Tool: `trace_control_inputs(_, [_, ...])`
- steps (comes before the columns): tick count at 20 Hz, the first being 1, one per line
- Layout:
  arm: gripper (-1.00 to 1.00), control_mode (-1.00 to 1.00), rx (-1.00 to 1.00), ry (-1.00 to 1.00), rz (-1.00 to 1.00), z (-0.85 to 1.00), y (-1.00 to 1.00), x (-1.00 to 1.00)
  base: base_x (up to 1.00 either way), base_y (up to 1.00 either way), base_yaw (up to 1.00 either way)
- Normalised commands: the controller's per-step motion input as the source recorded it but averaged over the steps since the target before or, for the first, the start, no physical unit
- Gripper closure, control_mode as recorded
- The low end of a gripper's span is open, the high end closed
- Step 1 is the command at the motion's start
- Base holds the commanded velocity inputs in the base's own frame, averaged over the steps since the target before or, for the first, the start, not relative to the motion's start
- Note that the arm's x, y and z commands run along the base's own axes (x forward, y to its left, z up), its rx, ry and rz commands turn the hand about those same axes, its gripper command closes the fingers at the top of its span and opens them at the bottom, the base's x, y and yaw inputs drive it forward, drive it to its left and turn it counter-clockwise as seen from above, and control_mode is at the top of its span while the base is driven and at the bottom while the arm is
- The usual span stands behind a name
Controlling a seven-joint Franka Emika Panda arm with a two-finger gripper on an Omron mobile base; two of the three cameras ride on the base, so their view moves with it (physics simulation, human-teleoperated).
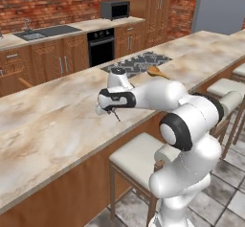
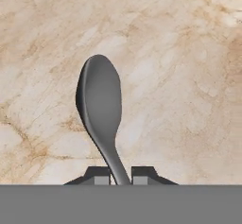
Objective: Pick up the metallic utensils from the counter and place them in the open drawer. Make sure not to pick up any wooden utensils.
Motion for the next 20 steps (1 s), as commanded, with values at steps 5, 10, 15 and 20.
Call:
trace_control_inputs(5, [1.0, -1.0, 0.01, -0.16, -0.01, 0.99, -0.03, -0.63, 0.0, 0.0, 0.0])
trace_control_inputs(10, [1.0, -1.0, 0.05, -0.07, -0.04, 0.88, -0.42, -0.84, 0.0, 0.0, 0.0])
trace_control_inputs(15, [1.0, -1.0, 0.11, -0.09, -0.07, 0.46, -0.69, -1.0, 0.0, 0.0, 0.0])
trace_control_inputs(20, [1.0, -1.0, 0.02, -0.04, -0.04, 0.16, -0.54, -1.0, 0.0, 0.0, 0.0])
